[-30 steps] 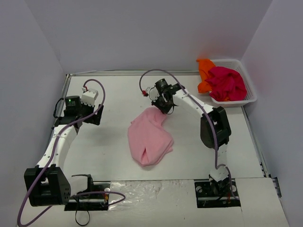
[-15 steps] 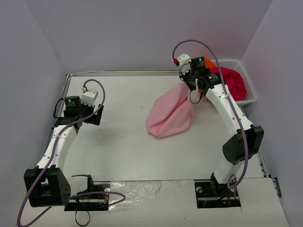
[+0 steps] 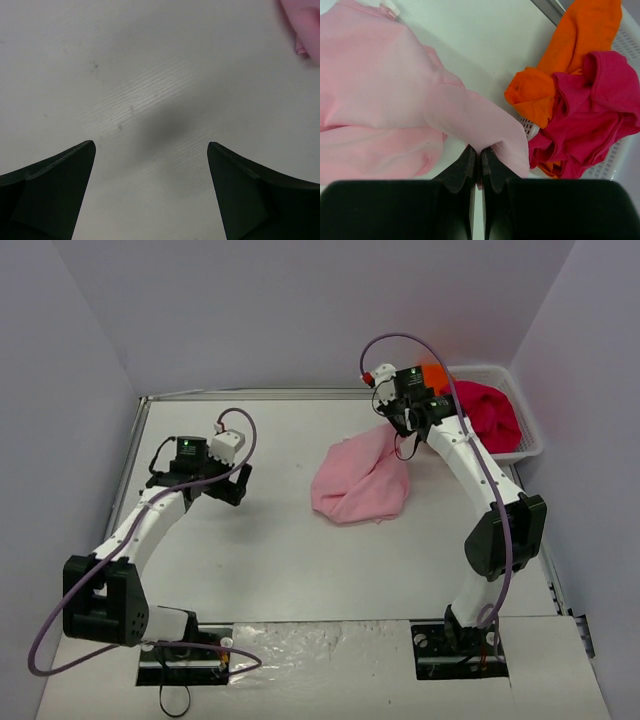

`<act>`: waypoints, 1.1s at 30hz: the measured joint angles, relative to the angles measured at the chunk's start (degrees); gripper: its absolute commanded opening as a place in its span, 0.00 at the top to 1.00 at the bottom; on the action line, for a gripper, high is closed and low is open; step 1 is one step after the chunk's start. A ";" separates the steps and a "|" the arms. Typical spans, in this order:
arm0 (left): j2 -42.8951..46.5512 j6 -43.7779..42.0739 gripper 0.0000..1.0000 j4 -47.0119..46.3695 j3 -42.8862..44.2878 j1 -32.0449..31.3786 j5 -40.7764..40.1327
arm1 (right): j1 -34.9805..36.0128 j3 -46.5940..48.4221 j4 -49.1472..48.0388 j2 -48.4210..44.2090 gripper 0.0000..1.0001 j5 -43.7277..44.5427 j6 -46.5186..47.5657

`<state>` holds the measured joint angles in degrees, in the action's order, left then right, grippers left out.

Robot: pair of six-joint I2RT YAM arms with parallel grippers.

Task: Fold and stack the t-shirts
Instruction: Flatten out the tshirt

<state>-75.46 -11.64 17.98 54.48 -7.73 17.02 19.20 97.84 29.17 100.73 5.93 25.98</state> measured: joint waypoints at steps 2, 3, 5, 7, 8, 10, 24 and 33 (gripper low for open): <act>-3.93 1.62 0.06 0.48 2.84 -1.77 2.71 | -0.04 0.31 -0.17 0.00 1.00 0.66 0.00; -6.32 2.69 0.06 0.55 4.57 -2.47 3.89 | -0.07 0.39 -0.26 0.00 1.00 0.85 0.00; -10.45 5.03 0.06 0.55 7.80 -3.63 6.38 | -0.11 0.42 -0.28 0.00 1.00 1.18 -0.04; -15.89 6.80 0.06 0.66 11.63 -4.87 8.46 | -0.13 0.42 -0.28 0.00 1.00 1.33 -0.24; -18.40 7.85 0.06 1.22 13.46 -5.44 9.05 | -0.15 0.42 -0.28 0.00 1.00 1.36 -0.31; -23.98 9.53 0.06 3.39 18.12 -6.71 9.22 | -0.17 0.42 -0.28 0.00 1.00 1.44 -0.44; -32.79 19.19 0.06 2.78 21.53 -8.96 20.68 | -1.55 0.44 -0.28 0.22 1.00 2.49 -0.50; -40.98 25.00 0.00 -0.46 25.79 -11.37 29.68 | -1.55 0.66 -0.28 1.62 1.00 2.67 -0.68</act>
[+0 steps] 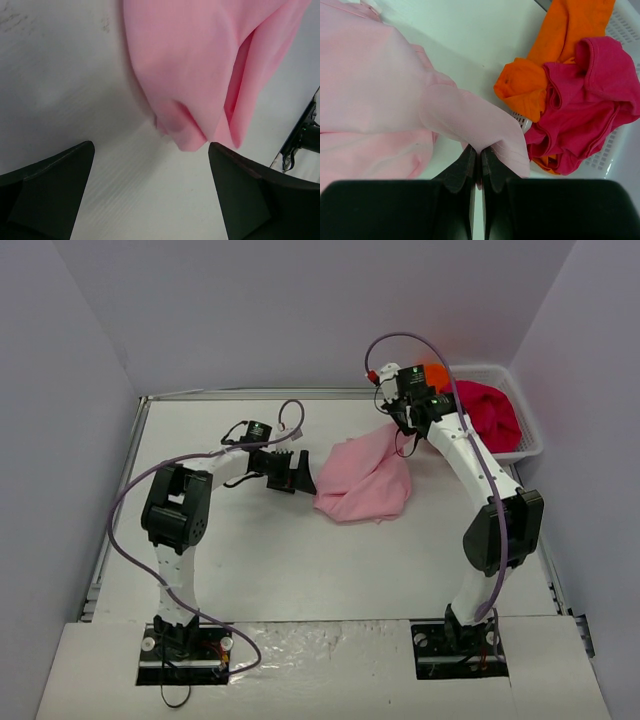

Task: Fold and stack the t-shirts
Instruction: Flatten out the tshirt

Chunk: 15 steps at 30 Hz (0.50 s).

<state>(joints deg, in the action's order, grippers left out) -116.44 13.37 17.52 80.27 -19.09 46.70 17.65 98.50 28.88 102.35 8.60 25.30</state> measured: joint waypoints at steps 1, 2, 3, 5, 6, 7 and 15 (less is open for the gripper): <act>-0.50 0.68 0.00 -0.83 0.44 -0.35 0.57 | 0.00 0.02 0.00 0.09 1.00 0.02 0.00; -1.05 1.57 0.06 -1.64 0.85 -0.76 1.11 | 0.00 0.07 0.00 0.17 1.00 0.02 0.00; -1.53 2.56 0.09 -2.45 1.22 -1.18 1.46 | 0.00 0.09 0.00 0.22 1.00 0.02 0.00; -2.62 4.26 0.12 -3.91 2.01 -2.03 2.14 | 0.00 0.09 0.00 0.33 1.00 0.07 0.02; -3.17 5.11 0.15 -4.42 2.58 -2.49 2.38 | 0.00 0.09 0.02 0.37 1.00 0.09 0.02; -3.80 5.86 0.19 -4.85 3.21 -2.91 2.49 | 0.00 0.09 0.00 0.42 1.00 0.11 0.00; -7.52 9.77 0.85 -7.06 4.55 -6.38 2.47 | -0.11 0.09 0.00 0.57 1.00 0.22 0.00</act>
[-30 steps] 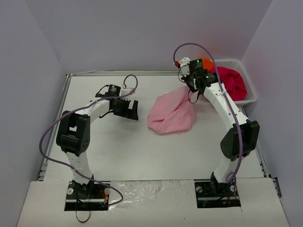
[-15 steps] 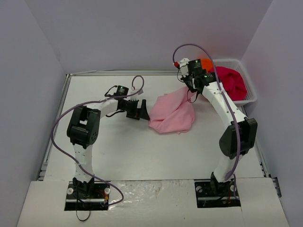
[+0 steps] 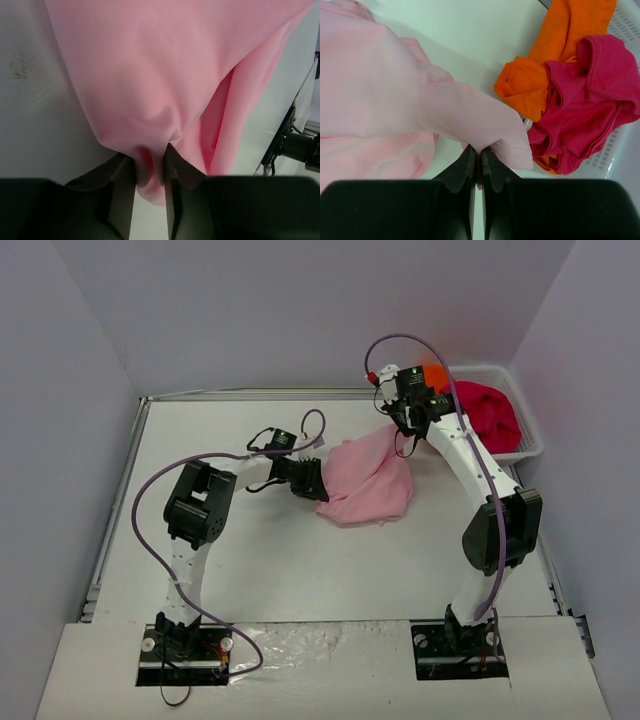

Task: Fold and stack the t-shirts
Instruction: Flatten out the tshirt

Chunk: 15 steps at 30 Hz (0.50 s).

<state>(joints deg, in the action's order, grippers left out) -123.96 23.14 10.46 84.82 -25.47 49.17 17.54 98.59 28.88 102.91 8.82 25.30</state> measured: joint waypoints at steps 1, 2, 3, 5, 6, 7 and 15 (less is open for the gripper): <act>-0.33 0.09 0.97 0.09 0.00 -0.26 -0.15 | 0.00 0.00 0.00 0.09 1.00 0.00 0.00; -0.57 0.09 0.98 0.17 0.00 -0.48 -0.17 | -0.02 0.00 0.00 0.15 1.00 0.00 0.02; -0.68 -0.24 0.98 0.33 0.00 -0.72 -0.15 | -0.11 0.00 0.00 0.24 1.00 -0.02 0.02; -0.70 -0.52 0.98 0.83 0.00 -0.94 -0.15 | -0.31 0.00 0.00 0.35 1.00 0.00 0.02; -0.66 -0.90 0.98 1.14 0.00 -0.92 -0.15 | -0.39 0.00 0.00 0.39 1.00 0.00 0.02; -0.57 -1.31 0.98 1.53 0.00 -0.85 -0.15 | -0.57 0.00 0.00 0.42 1.00 0.00 0.04; 4.59 -12.61 0.98 16.09 2.51 1.51 -10.14 | -1.36 0.00 0.02 0.50 1.00 -0.09 0.02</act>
<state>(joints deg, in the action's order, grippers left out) -119.37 10.52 26.55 87.33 -23.97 39.03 16.19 98.59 28.91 103.42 8.73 25.32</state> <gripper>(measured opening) 0.057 0.019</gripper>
